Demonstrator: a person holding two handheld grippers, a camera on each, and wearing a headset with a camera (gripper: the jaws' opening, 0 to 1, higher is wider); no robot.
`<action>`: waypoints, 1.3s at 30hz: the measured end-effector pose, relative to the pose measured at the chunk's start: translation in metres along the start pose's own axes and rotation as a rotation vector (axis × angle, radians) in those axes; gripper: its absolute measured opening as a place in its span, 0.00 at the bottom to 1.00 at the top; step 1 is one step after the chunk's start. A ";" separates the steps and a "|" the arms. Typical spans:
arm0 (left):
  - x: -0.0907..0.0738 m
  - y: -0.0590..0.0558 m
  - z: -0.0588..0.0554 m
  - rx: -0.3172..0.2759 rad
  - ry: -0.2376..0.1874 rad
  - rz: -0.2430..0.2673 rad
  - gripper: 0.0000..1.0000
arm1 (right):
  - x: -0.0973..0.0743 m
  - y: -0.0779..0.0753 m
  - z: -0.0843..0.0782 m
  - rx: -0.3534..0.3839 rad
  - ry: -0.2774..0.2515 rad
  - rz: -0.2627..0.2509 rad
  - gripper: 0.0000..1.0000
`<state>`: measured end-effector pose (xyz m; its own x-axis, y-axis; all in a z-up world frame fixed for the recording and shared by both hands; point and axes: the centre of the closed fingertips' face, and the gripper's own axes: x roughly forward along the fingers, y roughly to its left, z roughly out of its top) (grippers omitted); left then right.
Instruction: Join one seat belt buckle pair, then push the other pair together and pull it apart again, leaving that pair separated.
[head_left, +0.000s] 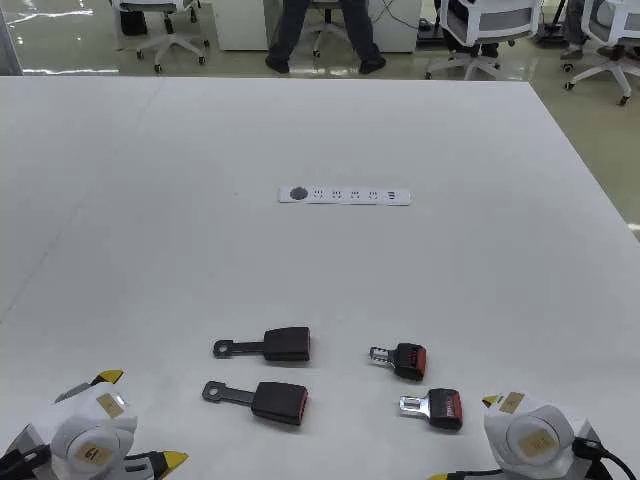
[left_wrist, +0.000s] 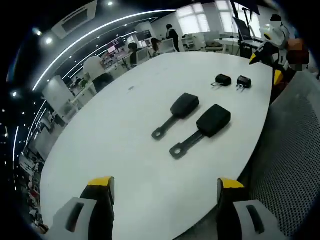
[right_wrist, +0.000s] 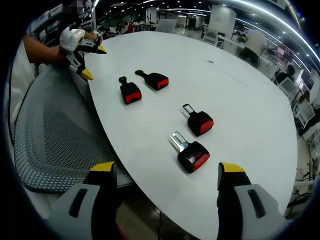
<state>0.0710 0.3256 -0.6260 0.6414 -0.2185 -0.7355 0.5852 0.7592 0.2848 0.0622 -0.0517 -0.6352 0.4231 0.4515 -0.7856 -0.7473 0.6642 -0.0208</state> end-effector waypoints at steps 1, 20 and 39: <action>0.000 -0.001 0.000 -0.002 -0.001 -0.004 0.87 | 0.000 0.001 0.000 -0.001 0.000 -0.001 0.85; -0.001 -0.002 0.008 -0.026 -0.033 -0.014 0.87 | -0.002 0.001 0.003 -0.012 -0.004 -0.012 0.92; -0.002 -0.011 0.012 -0.022 -0.060 -0.062 0.87 | 0.002 0.012 0.013 0.006 0.001 -0.030 0.94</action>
<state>0.0691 0.3109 -0.6204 0.6334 -0.3010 -0.7129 0.6138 0.7565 0.2259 0.0603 -0.0351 -0.6288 0.4447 0.4309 -0.7852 -0.7311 0.6811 -0.0403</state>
